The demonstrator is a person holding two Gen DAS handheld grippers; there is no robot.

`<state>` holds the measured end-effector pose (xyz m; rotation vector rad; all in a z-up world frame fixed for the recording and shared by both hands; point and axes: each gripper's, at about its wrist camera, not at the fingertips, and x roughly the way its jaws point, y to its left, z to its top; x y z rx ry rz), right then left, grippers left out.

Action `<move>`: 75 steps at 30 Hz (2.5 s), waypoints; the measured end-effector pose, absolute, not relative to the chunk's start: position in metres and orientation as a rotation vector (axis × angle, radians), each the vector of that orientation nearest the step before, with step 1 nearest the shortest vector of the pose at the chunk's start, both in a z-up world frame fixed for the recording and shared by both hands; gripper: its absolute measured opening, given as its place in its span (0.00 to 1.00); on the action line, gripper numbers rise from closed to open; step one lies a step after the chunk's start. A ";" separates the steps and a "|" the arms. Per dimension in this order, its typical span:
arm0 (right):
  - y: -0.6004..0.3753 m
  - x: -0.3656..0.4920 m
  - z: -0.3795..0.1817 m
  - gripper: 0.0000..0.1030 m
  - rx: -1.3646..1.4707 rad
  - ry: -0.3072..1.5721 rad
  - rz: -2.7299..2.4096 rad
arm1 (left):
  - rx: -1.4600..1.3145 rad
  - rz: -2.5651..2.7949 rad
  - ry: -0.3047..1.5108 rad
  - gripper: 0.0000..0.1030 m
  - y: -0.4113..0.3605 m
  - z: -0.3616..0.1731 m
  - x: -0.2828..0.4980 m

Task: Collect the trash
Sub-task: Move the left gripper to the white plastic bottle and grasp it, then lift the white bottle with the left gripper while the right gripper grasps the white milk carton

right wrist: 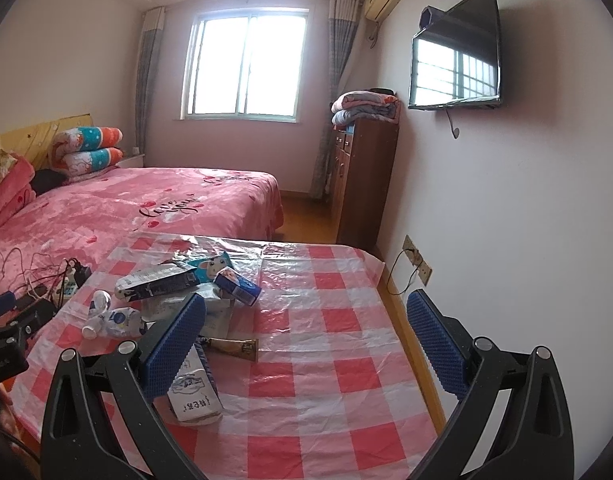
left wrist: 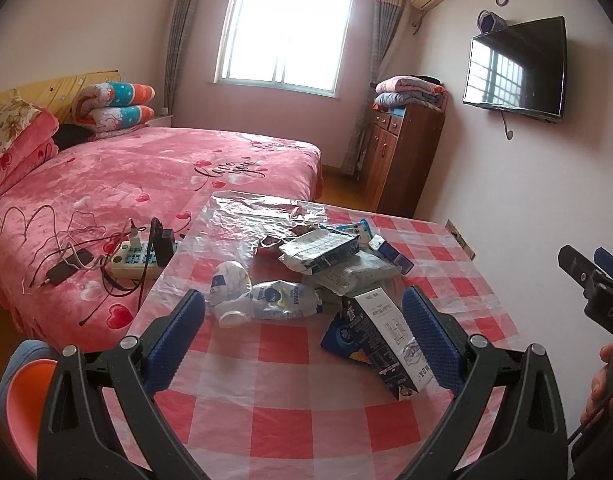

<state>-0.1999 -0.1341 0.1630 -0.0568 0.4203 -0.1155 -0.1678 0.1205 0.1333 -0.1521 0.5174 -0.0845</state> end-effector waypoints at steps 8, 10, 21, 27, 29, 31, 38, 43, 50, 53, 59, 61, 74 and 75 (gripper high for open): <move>-0.139 -0.191 0.150 0.96 -0.021 0.462 -0.060 | -0.144 -0.082 0.543 0.96 0.122 0.123 -0.165; -0.145 -0.186 0.143 0.96 0.021 0.489 -0.012 | -0.138 -0.079 0.559 0.96 0.124 0.118 -0.163; -0.156 -0.147 0.082 0.96 0.220 0.686 0.183 | -0.067 -0.040 0.680 0.96 0.136 0.079 -0.138; -0.140 -0.134 0.062 0.96 0.250 0.741 0.303 | -0.052 -0.023 0.735 0.96 0.146 0.060 -0.111; -0.135 -0.130 0.058 0.96 0.259 0.753 0.336 | -0.062 -0.018 0.746 0.96 0.150 0.057 -0.101; -0.131 -0.127 0.055 0.95 0.260 0.763 0.360 | -0.086 -0.017 0.758 0.96 0.157 0.055 -0.090; -0.111 -0.114 0.045 0.83 0.265 0.805 0.442 | -0.233 -0.047 0.832 0.96 0.179 0.043 -0.045; -0.102 -0.107 0.042 0.82 0.260 0.817 0.466 | -0.292 -0.040 0.868 0.95 0.185 0.030 -0.021; -0.093 -0.101 0.035 0.81 0.238 0.832 0.485 | -0.352 -0.033 0.936 0.69 0.191 0.010 0.001; -0.092 -0.097 0.032 0.77 0.229 0.837 0.488 | -0.368 -0.035 0.927 0.61 0.192 0.009 0.005; -0.089 -0.093 0.027 0.72 0.219 0.852 0.479 | -0.384 -0.036 0.916 0.61 0.194 0.008 0.004; -0.087 -0.093 0.026 0.69 0.206 0.852 0.471 | -0.388 -0.036 0.913 0.61 0.194 0.008 0.002; -0.077 -0.090 0.022 0.67 0.151 0.867 0.435 | -0.396 -0.044 0.863 0.61 0.201 0.022 -0.025; -0.077 -0.090 0.022 0.67 0.149 0.869 0.435 | -0.395 -0.045 0.857 0.61 0.201 0.024 -0.029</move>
